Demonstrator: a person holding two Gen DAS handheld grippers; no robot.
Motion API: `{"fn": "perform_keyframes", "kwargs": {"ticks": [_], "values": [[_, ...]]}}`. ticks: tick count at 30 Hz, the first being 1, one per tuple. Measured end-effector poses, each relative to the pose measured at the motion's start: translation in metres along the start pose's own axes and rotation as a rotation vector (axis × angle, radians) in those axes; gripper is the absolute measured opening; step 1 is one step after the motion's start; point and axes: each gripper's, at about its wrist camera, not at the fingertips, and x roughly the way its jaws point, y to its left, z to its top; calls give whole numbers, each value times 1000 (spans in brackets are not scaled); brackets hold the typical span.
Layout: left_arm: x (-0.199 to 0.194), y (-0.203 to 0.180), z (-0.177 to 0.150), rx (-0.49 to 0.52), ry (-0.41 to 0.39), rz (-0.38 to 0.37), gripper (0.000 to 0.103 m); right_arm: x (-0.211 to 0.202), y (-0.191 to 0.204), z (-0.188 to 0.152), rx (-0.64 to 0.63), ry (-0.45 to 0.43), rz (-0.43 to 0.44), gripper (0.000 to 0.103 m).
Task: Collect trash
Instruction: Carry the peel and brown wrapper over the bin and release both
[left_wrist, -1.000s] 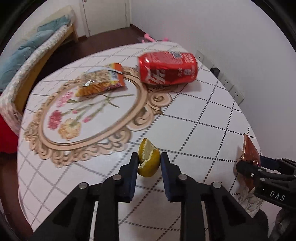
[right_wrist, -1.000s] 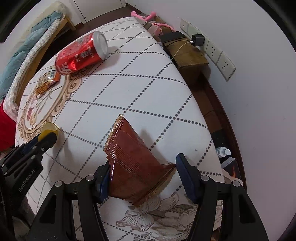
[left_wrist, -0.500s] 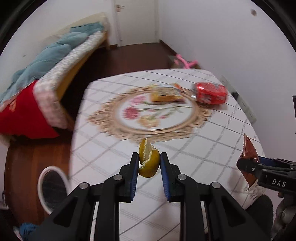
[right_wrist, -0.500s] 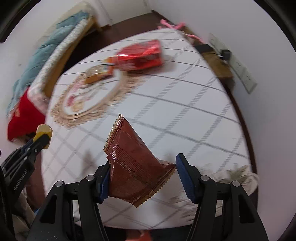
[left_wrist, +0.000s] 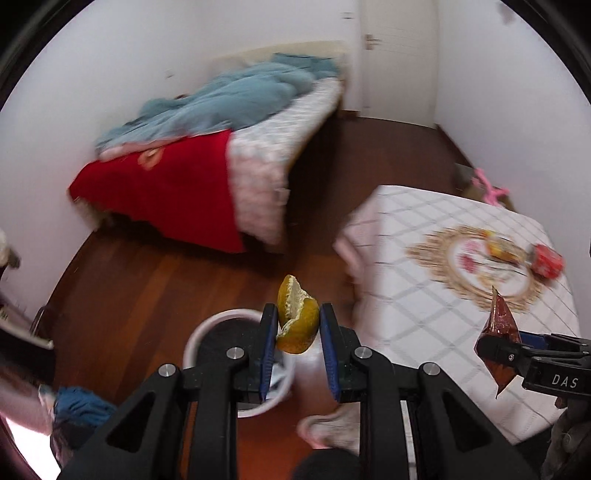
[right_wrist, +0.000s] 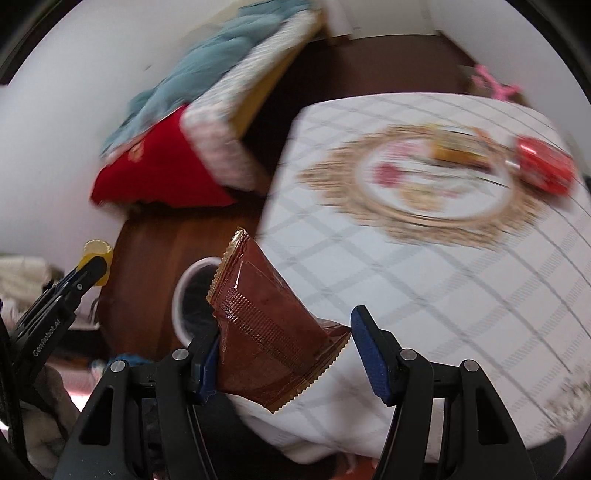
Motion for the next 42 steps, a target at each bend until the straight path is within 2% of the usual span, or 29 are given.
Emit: {"fn": "perform_keyframes", "kwargs": {"ticks": [6,14,18,23,31,33,36,37,38,40,42], "values": [[47,72,-17,-108,80,59,20,79,85,19,-92,91,49,65],[135,133,-42,-219,228,59,20,198,143,35,-134,235,37,65],[184,150,-59,-259,316,46,20,266,151,37,-141,325,1,65],[221,154,-73,-273,385,33,20,327,154,33,-169,395,-45,65],[242,164,-86,-324,449,15,25,380,148,32,-174,456,-52,67],[241,167,-88,-337,451,20,29,383,147,32,-178,459,-35,68],[237,173,-91,-354,447,35,51,388,148,34,-192,448,-30,75],[235,176,-92,-359,442,43,62,388,148,34,-195,446,-29,76],[233,178,-92,-360,436,50,67,388,149,33,-196,445,-24,80],[228,183,-93,-362,431,69,68,384,149,33,-199,440,-19,85],[223,188,-94,-370,431,78,88,378,147,32,-207,432,-16,86]]}}
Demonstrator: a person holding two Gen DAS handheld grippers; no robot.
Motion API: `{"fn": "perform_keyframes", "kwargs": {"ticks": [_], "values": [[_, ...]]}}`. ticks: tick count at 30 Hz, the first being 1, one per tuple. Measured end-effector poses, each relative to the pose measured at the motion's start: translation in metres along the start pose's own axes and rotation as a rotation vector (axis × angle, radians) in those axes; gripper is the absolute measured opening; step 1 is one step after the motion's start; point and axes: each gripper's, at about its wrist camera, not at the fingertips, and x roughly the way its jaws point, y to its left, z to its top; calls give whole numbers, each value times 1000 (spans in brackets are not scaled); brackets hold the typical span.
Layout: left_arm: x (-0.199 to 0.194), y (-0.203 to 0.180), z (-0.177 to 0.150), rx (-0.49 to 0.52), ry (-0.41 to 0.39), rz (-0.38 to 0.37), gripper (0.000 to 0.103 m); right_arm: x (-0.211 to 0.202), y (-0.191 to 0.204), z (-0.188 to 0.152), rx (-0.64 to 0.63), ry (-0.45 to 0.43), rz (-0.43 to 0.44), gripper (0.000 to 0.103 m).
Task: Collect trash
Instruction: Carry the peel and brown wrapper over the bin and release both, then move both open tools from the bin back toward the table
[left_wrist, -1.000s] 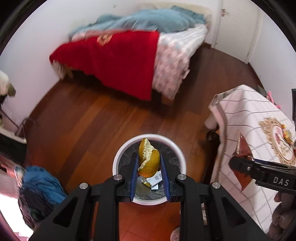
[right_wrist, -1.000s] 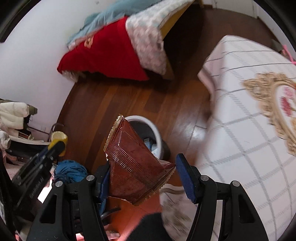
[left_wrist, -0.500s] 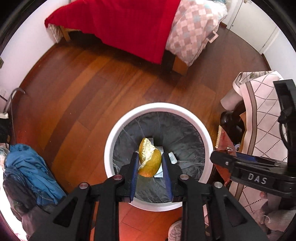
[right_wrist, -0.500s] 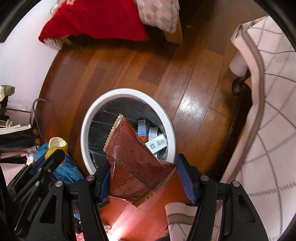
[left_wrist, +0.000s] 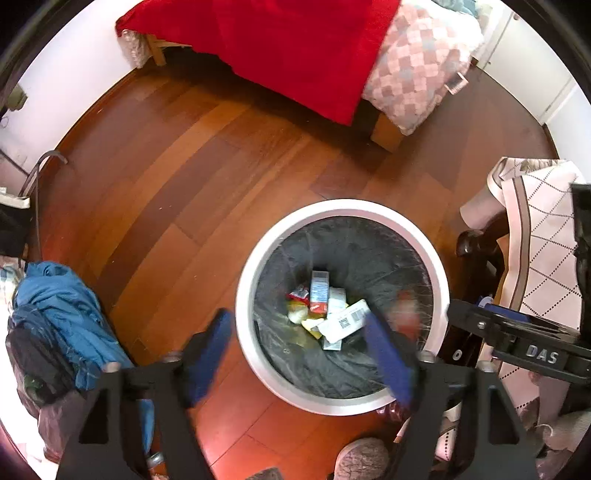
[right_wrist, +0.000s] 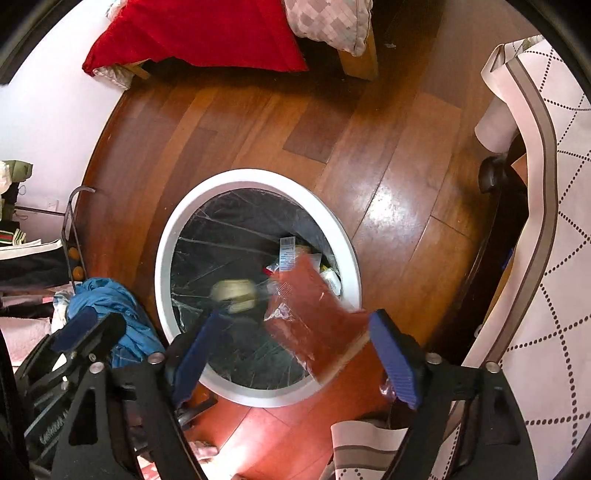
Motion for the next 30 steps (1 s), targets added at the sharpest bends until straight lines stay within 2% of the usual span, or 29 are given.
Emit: {"fn": "perform_keyframes", "kwargs": {"ticks": [1,2,4,15,21,30], "values": [[-3,3,0,0,-6,12,100,-4,0,-2,-4,-7,3,88],[-6,5,-1,4,-15,23,100,-8,1,-5,-8,-11,-2,95],[-12,8,-2,11,-22,39,100,-16,3,-9,-27,-28,-20,103],[-52,14,-18,24,-86,77,103,-66,22,-39,-132,-113,-175,103],[-77,16,-31,18,-110,74,103,-96,29,-57,-152,-145,-188,103],[-139,5,-53,29,-150,61,103,-163,43,-98,-162,-236,-153,103]]}}
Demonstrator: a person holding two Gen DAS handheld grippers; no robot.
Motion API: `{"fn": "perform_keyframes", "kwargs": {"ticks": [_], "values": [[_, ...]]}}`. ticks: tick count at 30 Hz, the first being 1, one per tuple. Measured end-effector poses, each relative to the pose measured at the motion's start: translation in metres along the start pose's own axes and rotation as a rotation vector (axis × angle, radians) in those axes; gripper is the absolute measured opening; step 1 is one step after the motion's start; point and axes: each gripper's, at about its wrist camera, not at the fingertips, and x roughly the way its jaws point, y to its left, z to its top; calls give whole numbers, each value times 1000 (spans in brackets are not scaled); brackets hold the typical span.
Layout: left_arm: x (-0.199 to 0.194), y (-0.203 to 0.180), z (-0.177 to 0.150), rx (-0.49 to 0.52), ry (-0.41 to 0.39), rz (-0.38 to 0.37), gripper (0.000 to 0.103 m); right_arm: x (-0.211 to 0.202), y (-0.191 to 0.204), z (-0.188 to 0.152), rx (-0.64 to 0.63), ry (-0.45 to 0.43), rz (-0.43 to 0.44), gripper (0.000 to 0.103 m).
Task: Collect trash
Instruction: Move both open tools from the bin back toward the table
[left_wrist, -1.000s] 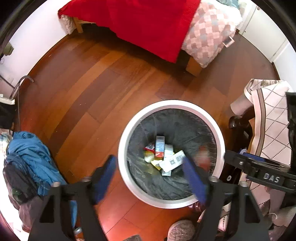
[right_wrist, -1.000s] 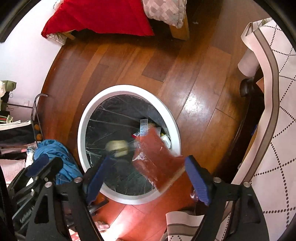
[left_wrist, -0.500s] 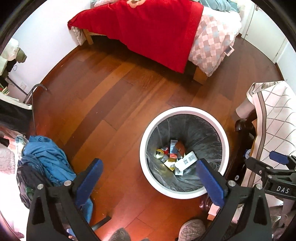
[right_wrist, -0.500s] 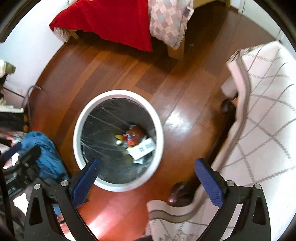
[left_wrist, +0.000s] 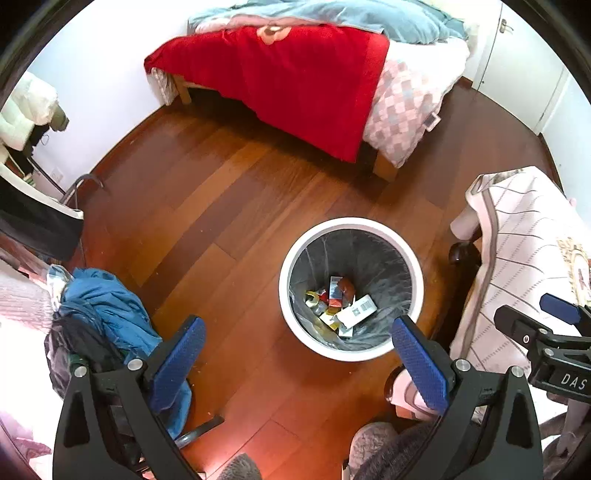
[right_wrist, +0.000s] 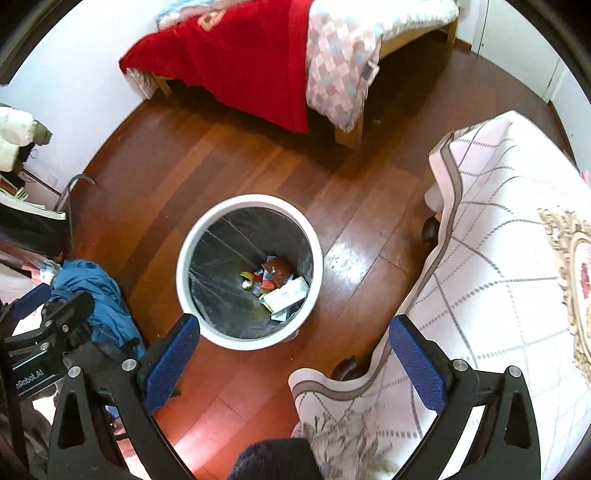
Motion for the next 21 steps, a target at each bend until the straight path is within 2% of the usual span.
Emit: {"fn": "perform_keyframes", "kwargs": {"ticks": [8,14,18,21], "values": [[-67,-6,-8,-8,-75,-7,103,-71,1,-16,24,-92,61,103],[-110,-22,-11,-3,-133,-20,103,-121,-15,-30,82,-150,151,103],[-128,-45,-9,-4,-146,5,103,-150,-48,-42,177,-179,232,103],[-133,-77,-8,20,-158,-35,103,-165,-83,-54,241,-186,241,103]]}}
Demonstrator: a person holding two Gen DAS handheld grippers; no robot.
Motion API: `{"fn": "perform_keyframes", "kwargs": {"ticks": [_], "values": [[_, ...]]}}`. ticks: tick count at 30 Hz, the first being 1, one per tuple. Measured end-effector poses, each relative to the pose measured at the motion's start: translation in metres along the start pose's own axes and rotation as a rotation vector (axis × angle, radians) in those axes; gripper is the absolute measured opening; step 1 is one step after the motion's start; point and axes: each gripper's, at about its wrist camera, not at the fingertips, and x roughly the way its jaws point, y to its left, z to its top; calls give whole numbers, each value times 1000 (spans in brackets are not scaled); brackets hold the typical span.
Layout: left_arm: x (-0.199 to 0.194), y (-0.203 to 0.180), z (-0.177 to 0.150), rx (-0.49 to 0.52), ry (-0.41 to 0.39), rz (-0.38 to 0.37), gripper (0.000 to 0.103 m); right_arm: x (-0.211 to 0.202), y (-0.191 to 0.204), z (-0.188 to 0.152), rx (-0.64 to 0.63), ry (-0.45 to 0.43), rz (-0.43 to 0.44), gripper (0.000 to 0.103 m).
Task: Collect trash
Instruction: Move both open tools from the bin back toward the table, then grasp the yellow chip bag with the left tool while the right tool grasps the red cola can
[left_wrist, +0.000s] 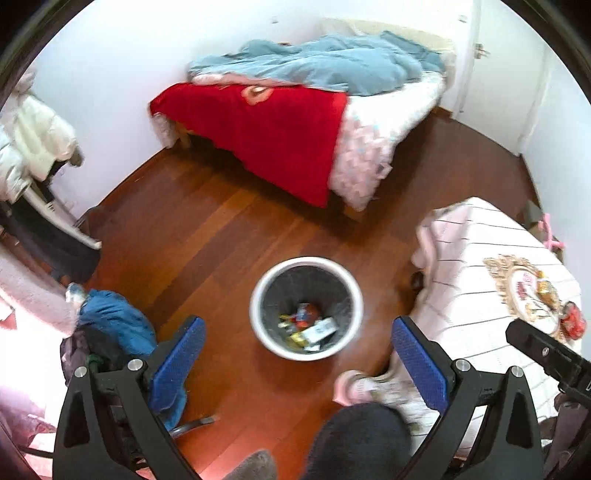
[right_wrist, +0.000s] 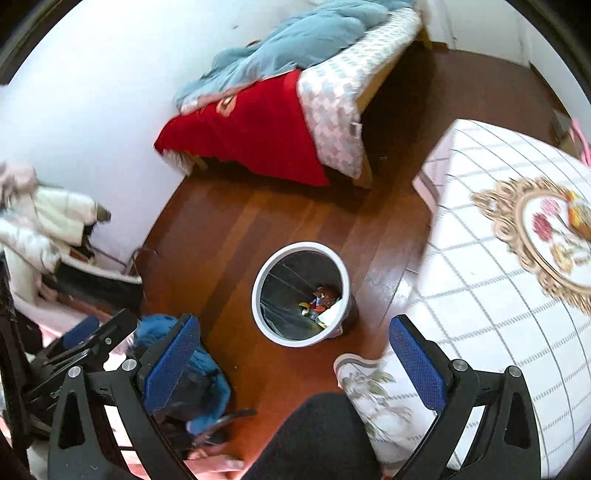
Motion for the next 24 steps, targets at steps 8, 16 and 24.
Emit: {"fn": "perform_keyframes", "kwargs": {"ticks": [8,16,24], "values": [[48,-161,-16,180,45,-90,103,-53,-138,-1,80,33,-262,103],[111,-348,-64,385,152,-137,103,-79,-309,48,-26,236,-645,103],[146,-432,-62,427,171,-137,103,-58,-410,94,-212,422,-675,103]]}}
